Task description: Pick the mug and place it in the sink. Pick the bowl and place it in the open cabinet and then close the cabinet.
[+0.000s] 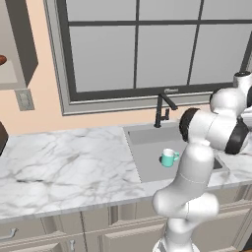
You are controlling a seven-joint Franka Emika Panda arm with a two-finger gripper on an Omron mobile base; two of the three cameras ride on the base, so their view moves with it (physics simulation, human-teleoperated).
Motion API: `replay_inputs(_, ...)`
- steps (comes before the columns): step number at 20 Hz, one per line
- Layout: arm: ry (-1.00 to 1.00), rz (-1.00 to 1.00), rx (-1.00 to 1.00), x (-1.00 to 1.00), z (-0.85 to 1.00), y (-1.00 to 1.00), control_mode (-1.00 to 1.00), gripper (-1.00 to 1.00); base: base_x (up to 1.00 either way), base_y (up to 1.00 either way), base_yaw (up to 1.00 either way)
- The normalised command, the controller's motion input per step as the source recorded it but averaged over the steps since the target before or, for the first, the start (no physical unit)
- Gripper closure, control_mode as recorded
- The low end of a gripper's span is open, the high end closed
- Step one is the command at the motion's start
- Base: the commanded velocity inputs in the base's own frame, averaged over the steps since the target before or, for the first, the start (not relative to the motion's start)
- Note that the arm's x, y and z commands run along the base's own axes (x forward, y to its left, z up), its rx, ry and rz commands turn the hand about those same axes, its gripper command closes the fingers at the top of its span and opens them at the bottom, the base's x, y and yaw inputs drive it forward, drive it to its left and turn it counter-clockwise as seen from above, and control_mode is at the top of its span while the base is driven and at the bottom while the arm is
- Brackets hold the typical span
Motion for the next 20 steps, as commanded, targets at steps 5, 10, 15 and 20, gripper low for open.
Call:
replay_inputs(5, 0.00, 0.40, -0.13, -0.63, 0.92, 0.54, -1.00, 1.00, 0.00, 0.00, 0.00)
replay_inputs(10, 0.00, 0.35, 0.00, -0.52, 0.62, 0.59, -1.00, 1.00, 0.00, 0.00, 0.00)
replay_inputs(15, 0.00, 0.30, 0.04, -0.26, 0.35, 0.74, -1.00, 1.00, 0.00, 0.00, 0.00)
replay_inputs(20, 0.00, 0.26, 0.08, -0.15, 0.42, 0.86, -1.00, 1.00, 0.00, 0.00, 0.00)
